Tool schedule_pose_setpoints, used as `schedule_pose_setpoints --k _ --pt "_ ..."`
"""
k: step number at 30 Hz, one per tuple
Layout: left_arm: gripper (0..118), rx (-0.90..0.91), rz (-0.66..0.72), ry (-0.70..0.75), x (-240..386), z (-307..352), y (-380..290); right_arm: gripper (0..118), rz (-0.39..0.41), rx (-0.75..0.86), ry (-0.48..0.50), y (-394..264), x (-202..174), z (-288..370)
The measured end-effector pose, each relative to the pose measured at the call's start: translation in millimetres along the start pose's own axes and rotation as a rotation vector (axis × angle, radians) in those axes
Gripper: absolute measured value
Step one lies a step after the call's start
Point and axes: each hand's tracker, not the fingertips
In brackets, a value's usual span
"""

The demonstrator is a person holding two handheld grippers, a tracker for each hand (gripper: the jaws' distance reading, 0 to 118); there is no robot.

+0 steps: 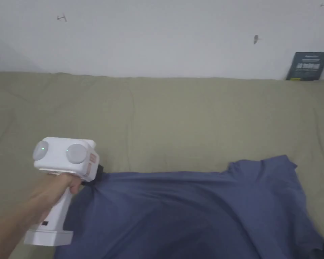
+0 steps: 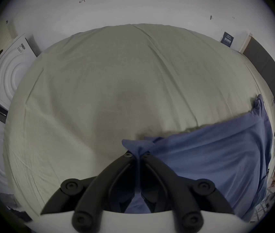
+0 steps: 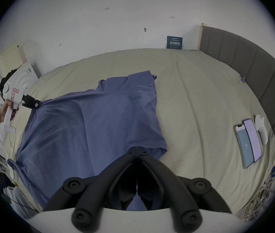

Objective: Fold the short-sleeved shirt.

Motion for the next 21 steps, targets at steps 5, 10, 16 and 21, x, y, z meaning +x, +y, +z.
schedule_pose_setpoints --k 5,10,16,21 --pt "2 0.007 -0.005 0.003 1 -1 -1 1 -0.017 0.005 -0.020 42 20 -21" --pt "2 -0.004 -0.005 0.001 0 -9 0 1 0.046 -0.055 -0.075 94 39 -72" --pt "2 -0.014 0.002 -0.015 -4 -12 4 12 0.048 -0.126 -0.050 143 59 -123" --pt "2 -0.017 0.004 -0.030 -5 -12 4 116 0.126 -0.167 0.011 152 52 -133"
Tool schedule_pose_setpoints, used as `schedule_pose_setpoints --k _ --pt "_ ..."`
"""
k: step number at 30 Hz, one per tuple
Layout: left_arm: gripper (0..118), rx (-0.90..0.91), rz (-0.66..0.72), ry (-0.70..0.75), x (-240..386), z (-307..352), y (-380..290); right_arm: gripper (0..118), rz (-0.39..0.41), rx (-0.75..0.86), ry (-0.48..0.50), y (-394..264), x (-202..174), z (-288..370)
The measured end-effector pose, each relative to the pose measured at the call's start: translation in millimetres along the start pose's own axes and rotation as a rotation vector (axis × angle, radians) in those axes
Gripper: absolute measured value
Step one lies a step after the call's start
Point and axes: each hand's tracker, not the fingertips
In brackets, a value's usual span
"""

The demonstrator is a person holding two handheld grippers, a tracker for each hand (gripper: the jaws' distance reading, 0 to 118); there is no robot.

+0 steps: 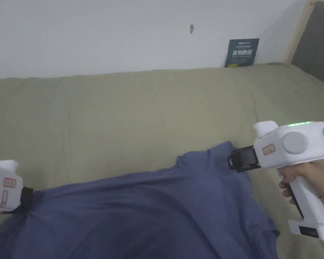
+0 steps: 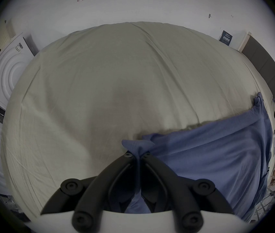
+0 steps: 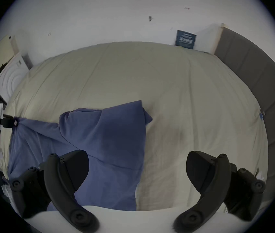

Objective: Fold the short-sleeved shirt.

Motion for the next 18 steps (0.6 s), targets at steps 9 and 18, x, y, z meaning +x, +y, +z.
schedule_pose_setpoints --k 9,18 --pt "2 0.004 0.011 -0.010 -4 -8 0 116 -0.048 -0.165 0.025 12 30 -60" --pt "2 0.003 -0.016 0.007 -1 -9 1 3 0.011 -0.096 0.032 0 11 -34"
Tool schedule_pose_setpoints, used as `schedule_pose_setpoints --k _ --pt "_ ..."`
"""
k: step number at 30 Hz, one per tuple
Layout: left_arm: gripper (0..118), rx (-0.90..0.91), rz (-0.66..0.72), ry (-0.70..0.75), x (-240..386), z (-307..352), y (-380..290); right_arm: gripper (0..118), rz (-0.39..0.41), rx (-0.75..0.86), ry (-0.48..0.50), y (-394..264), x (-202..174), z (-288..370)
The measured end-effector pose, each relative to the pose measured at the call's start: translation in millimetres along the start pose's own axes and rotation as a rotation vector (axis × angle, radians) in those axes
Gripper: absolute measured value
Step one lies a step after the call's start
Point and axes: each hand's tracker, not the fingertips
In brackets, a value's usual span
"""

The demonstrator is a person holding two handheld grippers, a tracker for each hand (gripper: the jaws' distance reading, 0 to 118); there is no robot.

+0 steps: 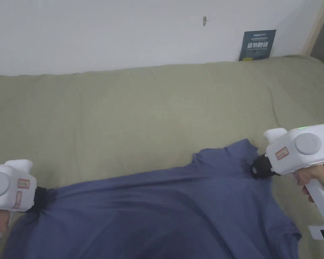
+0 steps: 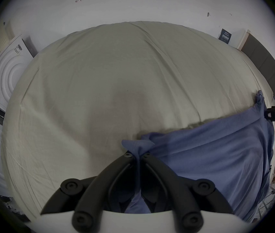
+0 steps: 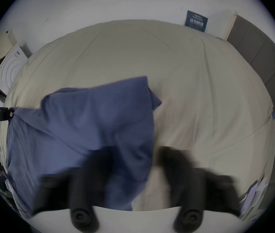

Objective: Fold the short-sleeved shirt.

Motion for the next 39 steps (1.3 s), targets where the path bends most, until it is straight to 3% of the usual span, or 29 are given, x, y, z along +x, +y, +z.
schedule_pose_setpoints --k 5,11,19,30,39 --pt "2 0.016 0.026 0.026 3 15 -7 3 0.043 0.057 -0.010 4 -30 46" --pt "2 0.055 0.041 0.047 0 70 -28 3 0.054 0.193 -0.021 4 -40 132" --pt "2 0.261 0.067 0.070 -11 207 -50 3 0.081 0.398 0.004 -15 -63 264" --pt "2 0.570 0.097 0.095 -27 391 -59 3 0.095 0.661 -0.059 -21 -95 427" --pt "2 0.712 0.099 0.137 -24 476 -59 3 0.086 0.789 -0.095 -7 -110 500"
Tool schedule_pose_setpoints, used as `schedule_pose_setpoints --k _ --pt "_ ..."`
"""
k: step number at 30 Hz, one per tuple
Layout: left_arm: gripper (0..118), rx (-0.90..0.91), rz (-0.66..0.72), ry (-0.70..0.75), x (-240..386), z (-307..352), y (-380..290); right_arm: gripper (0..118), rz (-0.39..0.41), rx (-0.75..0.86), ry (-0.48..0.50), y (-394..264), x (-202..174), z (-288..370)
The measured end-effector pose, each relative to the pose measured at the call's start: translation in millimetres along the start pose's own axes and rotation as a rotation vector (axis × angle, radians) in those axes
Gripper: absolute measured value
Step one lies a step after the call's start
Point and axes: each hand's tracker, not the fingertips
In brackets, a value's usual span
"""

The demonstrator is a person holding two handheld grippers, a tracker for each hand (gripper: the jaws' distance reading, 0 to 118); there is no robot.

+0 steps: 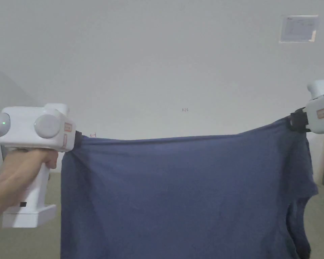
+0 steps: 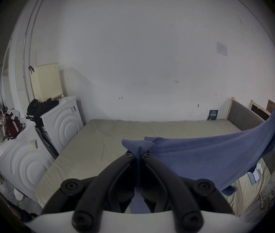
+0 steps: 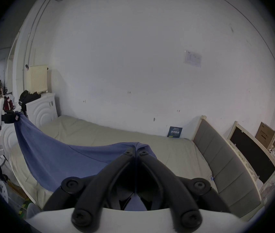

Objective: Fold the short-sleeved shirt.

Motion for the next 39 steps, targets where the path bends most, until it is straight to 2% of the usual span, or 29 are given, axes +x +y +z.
schedule_pose_setpoints --k 4,14,39 --pt "2 0.034 0.003 0.016 1 3 11 3 -0.030 0.008 0.007 17 4 1" --pt "2 0.073 0.021 0.047 10 -19 45 3 0.013 0.036 -0.037 54 4 -13" --pt "2 0.097 0.002 0.127 43 -116 128 3 0.075 0.066 -0.115 154 29 -127"
